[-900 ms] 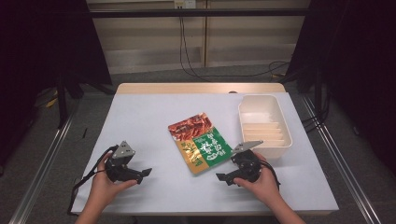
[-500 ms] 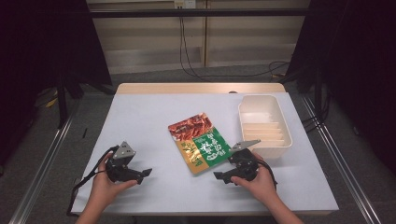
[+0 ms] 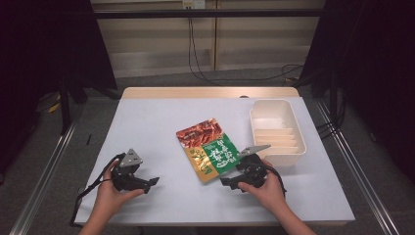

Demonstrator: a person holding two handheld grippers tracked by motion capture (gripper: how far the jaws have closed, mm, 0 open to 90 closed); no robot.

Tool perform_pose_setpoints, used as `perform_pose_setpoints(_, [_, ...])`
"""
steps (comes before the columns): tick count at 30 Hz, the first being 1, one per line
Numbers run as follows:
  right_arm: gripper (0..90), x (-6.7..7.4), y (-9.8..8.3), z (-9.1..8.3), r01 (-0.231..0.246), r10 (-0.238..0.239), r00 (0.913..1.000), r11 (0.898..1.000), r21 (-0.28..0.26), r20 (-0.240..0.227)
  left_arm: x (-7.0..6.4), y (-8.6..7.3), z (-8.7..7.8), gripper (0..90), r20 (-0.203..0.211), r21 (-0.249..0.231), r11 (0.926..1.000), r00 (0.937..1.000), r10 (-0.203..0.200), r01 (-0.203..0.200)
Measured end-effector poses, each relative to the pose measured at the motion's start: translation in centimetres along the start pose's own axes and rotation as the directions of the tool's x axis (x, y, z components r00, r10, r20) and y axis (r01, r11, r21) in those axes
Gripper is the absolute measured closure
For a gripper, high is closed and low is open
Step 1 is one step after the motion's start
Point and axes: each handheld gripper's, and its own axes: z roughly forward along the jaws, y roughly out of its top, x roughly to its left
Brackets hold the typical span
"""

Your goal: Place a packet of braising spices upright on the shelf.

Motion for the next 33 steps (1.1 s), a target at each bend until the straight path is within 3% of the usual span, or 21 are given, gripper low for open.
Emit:
perform_pose_setpoints(2, [11.5,0.0,0.1,0.1,-0.006,0.006,1.0,1.0,-0.002,0.003,-0.1,0.0,0.1,7.8,-0.001,-0.01,0.9998,0.9999,-0.017,0.017])
perform_pose_setpoints(9, [4.7,-0.1,0.5,0.4,-0.052,0.052,0.9984,0.999,-0.003,0.024,-0.2,-0.1,0.4,7.8,0.002,-0.018,0.9997,0.9999,-0.014,0.014])
perform_pose_setpoints(13, [4.5,-0.1,0.7,0.5,-0.072,0.072,0.9966,0.997,-0.006,0.039,-0.1,0.0,0.3,7.8,-0.003,0.002,1.0,1.0,0.0,0.0])
perform_pose_setpoints(18, [5.4,-0.2,1.1,0.6,-0.098,0.099,0.9937,0.995,-0.018,0.054,-0.2,-0.1,0.3,8.0,-0.004,-0.012,0.9999,1.0,0.007,-0.007])
perform_pose_setpoints(27, [7.5,0.2,1.6,1.1,-0.092,0.093,0.9922,0.996,-0.013,0.083,-0.4,-0.1,0.5,8.0,-0.002,0.001,0.9999,0.9999,0.012,-0.012])
perform_pose_setpoints(31, [9.2,-0.1,1.7,1.0,-0.113,0.114,0.9896,0.993,-0.021,0.087,-0.4,0.0,0.4,8.0,-0.006,0.019,0.9996,0.9997,0.023,-0.023])
perform_pose_setpoints(33, [9.7,-0.2,1.7,1.0,-0.114,0.115,0.9894,0.993,-0.015,0.089,-0.4,0.0,0.4,8.1,-0.007,0.005,0.9999,0.9999,0.015,-0.015])
